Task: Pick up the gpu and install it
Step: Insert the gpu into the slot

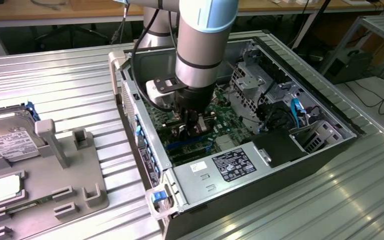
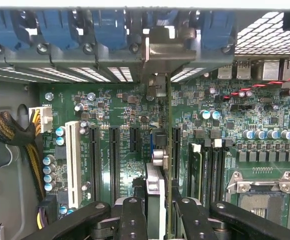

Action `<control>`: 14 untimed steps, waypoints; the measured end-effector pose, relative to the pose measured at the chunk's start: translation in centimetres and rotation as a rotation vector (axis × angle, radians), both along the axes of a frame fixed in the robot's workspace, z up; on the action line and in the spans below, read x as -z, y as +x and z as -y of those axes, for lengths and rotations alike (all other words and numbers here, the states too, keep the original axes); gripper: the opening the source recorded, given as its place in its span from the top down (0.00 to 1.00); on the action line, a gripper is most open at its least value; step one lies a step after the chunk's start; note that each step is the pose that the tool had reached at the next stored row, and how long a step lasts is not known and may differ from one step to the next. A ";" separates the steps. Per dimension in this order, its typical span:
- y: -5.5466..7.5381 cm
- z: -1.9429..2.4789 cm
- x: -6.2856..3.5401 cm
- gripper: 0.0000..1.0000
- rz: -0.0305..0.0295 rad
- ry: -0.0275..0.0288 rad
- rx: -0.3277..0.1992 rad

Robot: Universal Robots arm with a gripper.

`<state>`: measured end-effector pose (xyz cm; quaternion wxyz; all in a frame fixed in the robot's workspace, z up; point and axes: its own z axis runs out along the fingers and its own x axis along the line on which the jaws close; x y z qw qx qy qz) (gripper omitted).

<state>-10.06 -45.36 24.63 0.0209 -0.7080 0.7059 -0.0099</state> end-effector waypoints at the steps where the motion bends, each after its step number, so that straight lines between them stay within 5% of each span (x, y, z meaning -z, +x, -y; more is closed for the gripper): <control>1: 0.0 0.00 0.04 0.72 0.0000 -0.0001 0.000; 14: 0.0 0.01 -0.19 0.72 0.0000 -0.0001 0.000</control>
